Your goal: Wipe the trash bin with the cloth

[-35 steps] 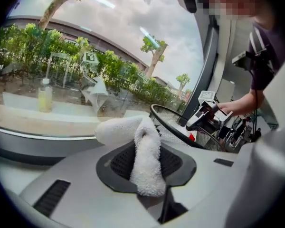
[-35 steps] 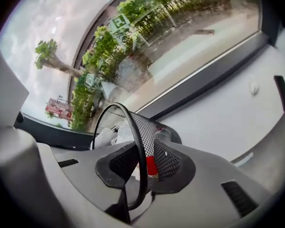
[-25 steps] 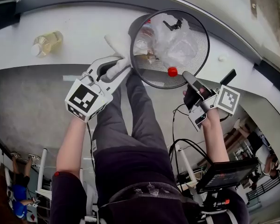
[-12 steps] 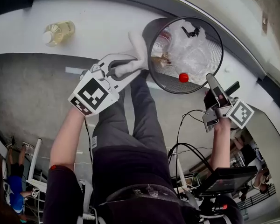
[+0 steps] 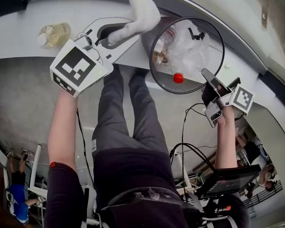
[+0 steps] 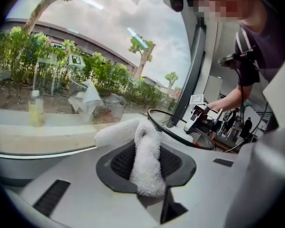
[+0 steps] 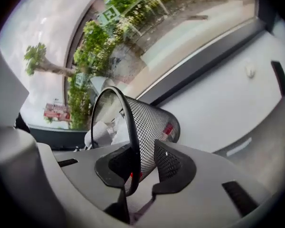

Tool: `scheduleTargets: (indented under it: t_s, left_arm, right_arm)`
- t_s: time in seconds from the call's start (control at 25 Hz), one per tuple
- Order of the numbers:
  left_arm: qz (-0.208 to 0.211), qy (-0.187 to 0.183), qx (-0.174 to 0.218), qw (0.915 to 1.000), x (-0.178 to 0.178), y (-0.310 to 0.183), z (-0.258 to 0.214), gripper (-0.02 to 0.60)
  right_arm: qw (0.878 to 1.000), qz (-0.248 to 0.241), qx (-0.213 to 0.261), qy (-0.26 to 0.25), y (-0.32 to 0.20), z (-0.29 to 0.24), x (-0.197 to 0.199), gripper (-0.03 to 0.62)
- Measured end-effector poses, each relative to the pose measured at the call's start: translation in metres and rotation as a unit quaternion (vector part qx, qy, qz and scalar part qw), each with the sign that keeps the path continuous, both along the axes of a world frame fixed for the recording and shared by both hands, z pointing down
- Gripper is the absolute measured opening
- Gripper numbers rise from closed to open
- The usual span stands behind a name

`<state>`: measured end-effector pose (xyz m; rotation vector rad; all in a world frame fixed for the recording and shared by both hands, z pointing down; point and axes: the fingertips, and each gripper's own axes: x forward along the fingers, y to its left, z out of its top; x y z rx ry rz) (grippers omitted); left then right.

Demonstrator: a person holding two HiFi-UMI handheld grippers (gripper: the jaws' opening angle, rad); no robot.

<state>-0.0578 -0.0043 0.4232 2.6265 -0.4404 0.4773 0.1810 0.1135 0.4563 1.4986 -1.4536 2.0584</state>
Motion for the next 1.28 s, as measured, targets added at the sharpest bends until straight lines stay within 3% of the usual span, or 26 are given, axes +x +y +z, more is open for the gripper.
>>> scheduleTargets:
  t_s: [0.16, 0.36, 0.44, 0.56, 0.72, 0.84, 0.92, 1.04, 1.12, 1.2, 1.28]
  left_arm:
    - [0.049, 0.002, -0.026, 0.9985, 0.029, 0.043, 0.018, 0.087]
    - [0.092, 0.008, -0.058, 0.9940, 0.064, 0.080, 0.031, 0.086]
    - [0.123, -0.006, -0.071, 0.9899, 0.073, 0.109, 0.037, 0.087]
    - [0.147, -0.031, -0.071, 0.9861, 0.060, 0.145, 0.041, 0.087]
    - [0.078, -0.012, -0.085, 0.9933, 0.048, 0.115, 0.045, 0.087]
    - [0.029, -0.007, -0.062, 0.9976, 0.040, 0.061, 0.047, 0.087]
    - [0.005, -0.019, -0.031, 0.9993, 0.027, 0.029, 0.042, 0.087]
    - [-0.005, -0.024, -0.003, 0.9997, 0.022, 0.007, 0.028, 0.087]
    - [0.001, -0.026, 0.002, 0.9997, 0.024, 0.008, 0.022, 0.087]
    - [0.007, -0.030, -0.005, 0.9995, 0.025, 0.018, 0.021, 0.087]
    - [0.012, -0.032, -0.018, 0.9993, 0.022, 0.029, 0.025, 0.087]
  right_arm:
    - [0.992, 0.091, -0.051, -0.067, 0.035, 0.010, -0.002, 0.098]
    - [0.980, 0.137, -0.085, -0.117, 0.050, 0.021, -0.012, 0.100]
    - [0.977, 0.135, -0.092, -0.136, 0.060, 0.025, -0.018, 0.101]
    - [0.983, 0.104, -0.084, -0.125, 0.068, 0.020, -0.039, 0.129]
    - [0.990, 0.076, -0.072, -0.090, 0.064, 0.018, -0.036, 0.147]
    - [0.996, 0.056, -0.056, -0.049, 0.055, 0.011, -0.017, 0.160]
    - [0.998, 0.033, -0.046, 0.012, 0.046, 0.002, 0.001, 0.160]
    - [0.993, 0.020, -0.048, 0.109, 0.036, -0.007, 0.030, 0.159]
    - [0.994, -0.014, -0.049, 0.097, 0.030, 0.000, 0.027, 0.160]
    - [0.996, -0.059, -0.035, 0.052, 0.024, 0.007, 0.012, 0.158]
    - [0.998, -0.062, -0.021, 0.016, 0.022, 0.007, 0.001, 0.101]
